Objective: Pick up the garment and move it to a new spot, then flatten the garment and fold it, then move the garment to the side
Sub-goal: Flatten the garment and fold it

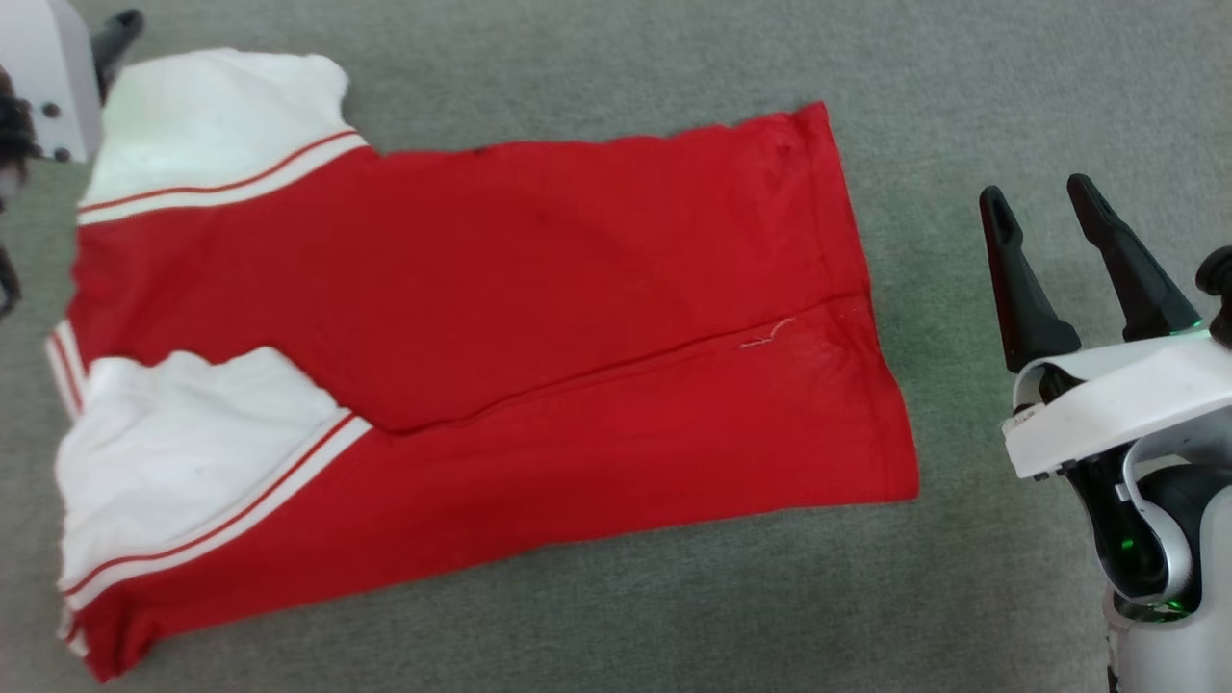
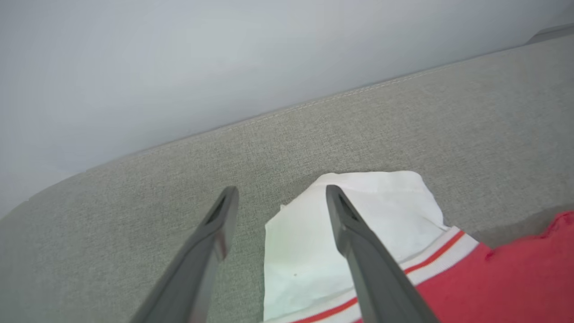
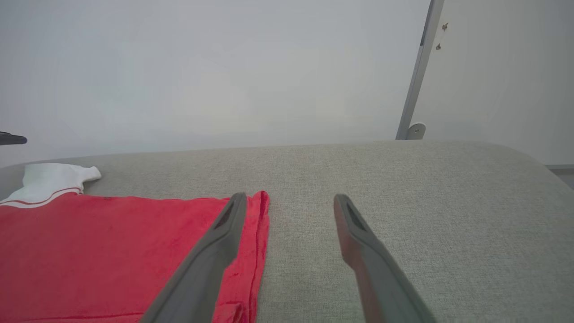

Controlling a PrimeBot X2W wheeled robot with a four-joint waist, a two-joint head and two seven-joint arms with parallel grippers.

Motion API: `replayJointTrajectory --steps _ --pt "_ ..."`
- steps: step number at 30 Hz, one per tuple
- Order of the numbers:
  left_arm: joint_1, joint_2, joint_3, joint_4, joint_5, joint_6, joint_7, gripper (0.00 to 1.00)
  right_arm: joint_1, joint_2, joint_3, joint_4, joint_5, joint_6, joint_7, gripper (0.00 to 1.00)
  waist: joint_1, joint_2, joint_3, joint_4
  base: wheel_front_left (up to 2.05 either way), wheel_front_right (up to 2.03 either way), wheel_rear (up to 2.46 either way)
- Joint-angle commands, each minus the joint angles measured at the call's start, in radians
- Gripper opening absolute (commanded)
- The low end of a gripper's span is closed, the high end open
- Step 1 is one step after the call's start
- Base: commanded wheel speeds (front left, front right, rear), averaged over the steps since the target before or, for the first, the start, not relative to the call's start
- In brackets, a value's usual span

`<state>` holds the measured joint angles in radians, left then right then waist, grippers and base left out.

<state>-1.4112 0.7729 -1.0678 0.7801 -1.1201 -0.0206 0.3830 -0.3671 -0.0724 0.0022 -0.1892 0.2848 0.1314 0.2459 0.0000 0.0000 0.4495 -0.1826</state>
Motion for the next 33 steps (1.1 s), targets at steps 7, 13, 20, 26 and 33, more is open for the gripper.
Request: replayJointTrajectory --steps 7,13,20,26,33 --pt "-0.065 -0.050 -0.014 0.177 -0.012 -0.040 0.101 1.00 -0.026 0.009 0.008 0.021 0.013 -0.002 -0.001 1.00 0.0000 0.0000 0.069 -0.064 0.00 0.00 0.00" --pt "-0.081 -0.081 -0.030 0.252 -0.039 -0.074 0.216 1.00 -0.034 0.010 0.007 0.030 0.019 -0.002 0.004 1.00 0.0000 0.0000 0.080 -0.069 0.00 0.00 0.00" --pt "-0.096 -0.092 -0.047 0.297 -0.038 -0.093 0.271 1.00 -0.053 0.012 0.010 0.042 0.025 -0.002 0.017 1.00 0.0000 0.0000 0.090 -0.073 0.00 0.00 0.00" --pt "-0.092 -0.105 -0.052 0.340 -0.038 -0.097 0.281 0.00 -0.084 0.001 0.036 0.045 0.038 -0.002 0.082 1.00 0.0000 0.0000 0.098 -0.075 0.00 0.00 0.00" --pt "-0.100 -0.128 -0.048 0.362 -0.047 -0.102 0.252 0.00 -0.215 -0.020 0.087 0.085 0.073 -0.002 0.250 1.00 0.0000 0.0000 0.112 -0.068 0.00 0.00 0.00"
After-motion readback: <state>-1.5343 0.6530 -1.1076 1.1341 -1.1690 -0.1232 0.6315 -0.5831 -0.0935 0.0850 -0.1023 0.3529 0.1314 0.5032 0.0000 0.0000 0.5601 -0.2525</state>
